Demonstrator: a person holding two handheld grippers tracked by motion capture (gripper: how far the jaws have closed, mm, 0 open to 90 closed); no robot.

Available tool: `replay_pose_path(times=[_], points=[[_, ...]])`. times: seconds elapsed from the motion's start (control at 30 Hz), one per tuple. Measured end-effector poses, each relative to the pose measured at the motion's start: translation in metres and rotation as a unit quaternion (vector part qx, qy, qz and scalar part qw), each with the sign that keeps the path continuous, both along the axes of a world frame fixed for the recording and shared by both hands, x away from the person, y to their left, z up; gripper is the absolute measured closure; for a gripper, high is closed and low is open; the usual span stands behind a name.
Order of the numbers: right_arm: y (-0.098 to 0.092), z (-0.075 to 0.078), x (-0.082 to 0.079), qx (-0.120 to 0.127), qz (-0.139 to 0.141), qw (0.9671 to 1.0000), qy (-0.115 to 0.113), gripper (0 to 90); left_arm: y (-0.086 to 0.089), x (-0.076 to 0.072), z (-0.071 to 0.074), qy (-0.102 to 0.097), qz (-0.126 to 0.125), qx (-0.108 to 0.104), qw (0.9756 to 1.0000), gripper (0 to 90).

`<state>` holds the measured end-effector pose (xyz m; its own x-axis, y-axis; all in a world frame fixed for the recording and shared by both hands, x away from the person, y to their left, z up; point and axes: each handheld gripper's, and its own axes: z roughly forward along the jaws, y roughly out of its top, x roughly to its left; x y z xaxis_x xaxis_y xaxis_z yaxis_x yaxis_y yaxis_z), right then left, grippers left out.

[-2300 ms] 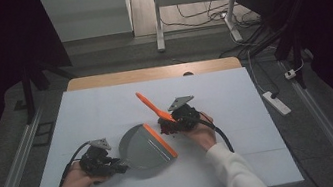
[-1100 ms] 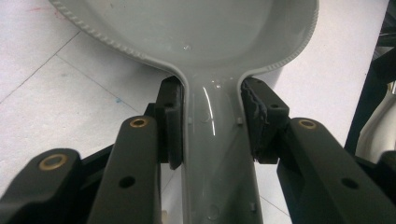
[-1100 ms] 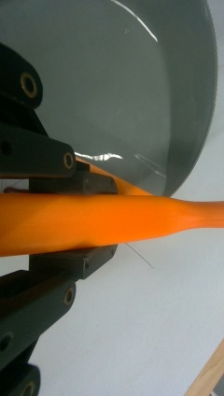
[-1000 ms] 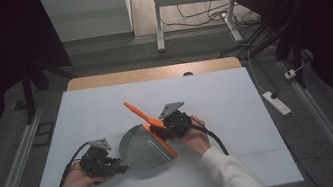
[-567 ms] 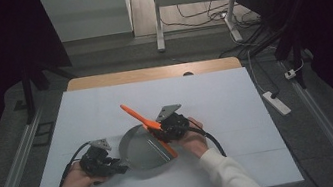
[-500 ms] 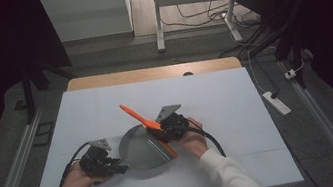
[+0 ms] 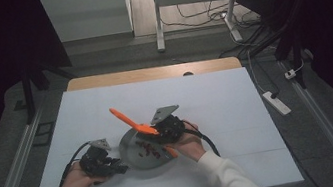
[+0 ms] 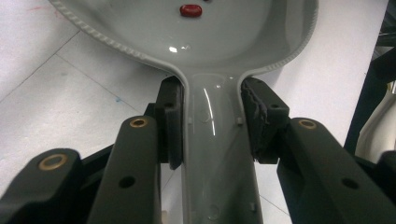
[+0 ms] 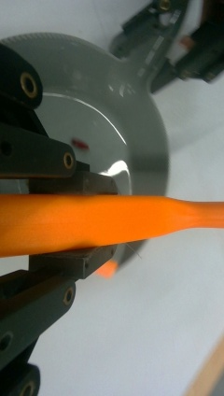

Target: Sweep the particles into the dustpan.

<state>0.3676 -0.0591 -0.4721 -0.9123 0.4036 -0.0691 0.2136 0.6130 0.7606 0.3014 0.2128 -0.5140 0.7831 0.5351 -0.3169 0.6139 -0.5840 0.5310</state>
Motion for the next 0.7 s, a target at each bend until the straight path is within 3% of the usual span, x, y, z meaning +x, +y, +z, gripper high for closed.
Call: replay_pose_path(times=[0.13,0.3,0.47,0.7], points=[[-0.019,0.011,0.006,0.016,-0.037,0.9991,-0.014,70.2,0.000,0.000,0.000,-0.001,-0.002,0.002,1.0000,61.9],[-0.039,0.014,0.016,0.028,-0.074,0.9968,-0.011,70.2,0.000,0.000,0.000,-0.001,0.000,0.001,1.0000,61.9],[-0.045,0.002,0.024,0.021,-0.101,0.9947,-0.002,70.1,0.000,0.000,0.000,0.000,0.000,0.001,1.0000,61.9],[-0.039,-0.017,0.028,-0.003,-0.106,0.9944,0.010,70.2,0.001,-0.001,0.000,0.000,0.000,0.000,1.0000,61.9]])
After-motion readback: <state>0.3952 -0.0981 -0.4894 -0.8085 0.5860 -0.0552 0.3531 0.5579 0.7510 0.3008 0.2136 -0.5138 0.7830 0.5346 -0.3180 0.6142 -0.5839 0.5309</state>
